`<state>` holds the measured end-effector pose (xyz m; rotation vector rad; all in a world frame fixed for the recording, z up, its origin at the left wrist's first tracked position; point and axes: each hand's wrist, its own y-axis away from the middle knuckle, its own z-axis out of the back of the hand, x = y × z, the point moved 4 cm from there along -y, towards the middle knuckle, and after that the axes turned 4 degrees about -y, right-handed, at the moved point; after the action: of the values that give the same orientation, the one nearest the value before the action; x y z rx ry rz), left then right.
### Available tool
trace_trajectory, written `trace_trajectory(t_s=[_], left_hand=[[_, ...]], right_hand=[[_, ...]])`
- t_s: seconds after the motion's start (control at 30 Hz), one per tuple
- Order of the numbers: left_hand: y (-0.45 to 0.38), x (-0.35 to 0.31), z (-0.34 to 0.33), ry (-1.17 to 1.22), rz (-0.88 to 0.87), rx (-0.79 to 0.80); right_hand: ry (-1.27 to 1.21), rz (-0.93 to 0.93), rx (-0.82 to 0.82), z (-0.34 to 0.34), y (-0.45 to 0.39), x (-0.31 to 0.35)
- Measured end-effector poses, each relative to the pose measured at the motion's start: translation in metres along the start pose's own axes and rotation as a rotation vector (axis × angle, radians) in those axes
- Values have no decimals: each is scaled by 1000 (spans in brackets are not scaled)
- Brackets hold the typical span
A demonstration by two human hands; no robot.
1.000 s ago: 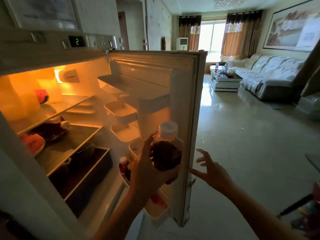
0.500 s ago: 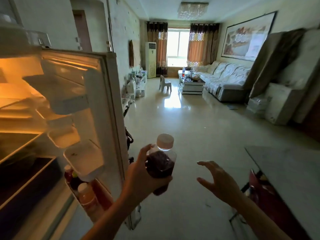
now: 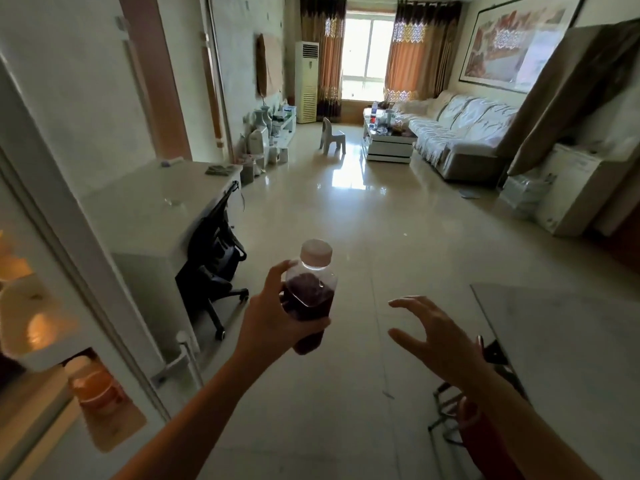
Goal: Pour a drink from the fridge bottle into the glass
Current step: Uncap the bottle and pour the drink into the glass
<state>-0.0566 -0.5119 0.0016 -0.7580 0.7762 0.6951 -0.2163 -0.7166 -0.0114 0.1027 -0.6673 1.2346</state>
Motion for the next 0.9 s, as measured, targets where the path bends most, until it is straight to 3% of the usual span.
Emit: trace_trajectory(t_s=[0.2, 0.57, 0.9], left_hand=[[-85, 33, -31, -5, 55, -66], [-269, 83, -83, 12, 132, -122], [-414, 146, -104, -55, 264, -307]], right_hand=[[-63, 8, 32, -16, -95, -34], [62, -40, 176, 2, -266, -138], [70, 174, 365, -64, -494, -220]])
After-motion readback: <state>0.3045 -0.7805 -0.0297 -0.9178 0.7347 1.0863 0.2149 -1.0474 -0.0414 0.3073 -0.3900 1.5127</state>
